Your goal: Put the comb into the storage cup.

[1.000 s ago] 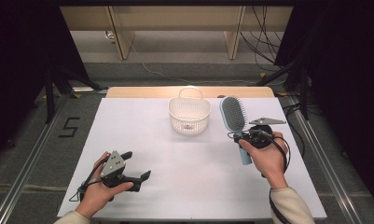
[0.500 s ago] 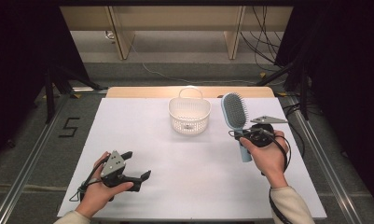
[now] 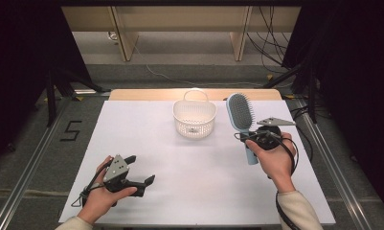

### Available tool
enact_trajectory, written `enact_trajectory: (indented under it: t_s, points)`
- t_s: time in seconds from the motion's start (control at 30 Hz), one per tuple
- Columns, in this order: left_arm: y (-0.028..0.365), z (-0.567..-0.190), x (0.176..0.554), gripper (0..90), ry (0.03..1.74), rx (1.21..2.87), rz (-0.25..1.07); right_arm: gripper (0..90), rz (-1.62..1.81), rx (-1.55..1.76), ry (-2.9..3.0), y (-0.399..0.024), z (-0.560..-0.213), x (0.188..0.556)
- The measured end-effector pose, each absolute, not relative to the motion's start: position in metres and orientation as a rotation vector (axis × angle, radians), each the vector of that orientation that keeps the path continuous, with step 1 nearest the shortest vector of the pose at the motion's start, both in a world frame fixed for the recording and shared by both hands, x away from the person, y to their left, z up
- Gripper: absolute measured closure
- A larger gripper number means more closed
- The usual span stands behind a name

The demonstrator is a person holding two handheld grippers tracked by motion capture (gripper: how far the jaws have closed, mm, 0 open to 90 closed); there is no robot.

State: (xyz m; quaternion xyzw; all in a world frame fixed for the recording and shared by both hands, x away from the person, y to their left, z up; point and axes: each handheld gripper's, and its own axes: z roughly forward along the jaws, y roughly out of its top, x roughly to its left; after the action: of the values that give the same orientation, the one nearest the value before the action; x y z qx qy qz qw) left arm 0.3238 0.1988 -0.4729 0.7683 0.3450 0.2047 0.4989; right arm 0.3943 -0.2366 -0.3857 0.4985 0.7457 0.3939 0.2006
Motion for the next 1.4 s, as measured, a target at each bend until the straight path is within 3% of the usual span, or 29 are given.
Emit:
enact_trajectory:
  t_s: [1.4]
  points:
    - [0.199, -0.473, 0.324, 2.5, 0.834, 1.86, 0.495, 70.3, 1.154, 1.355, 2.011, -0.233, -0.376, 0.399]
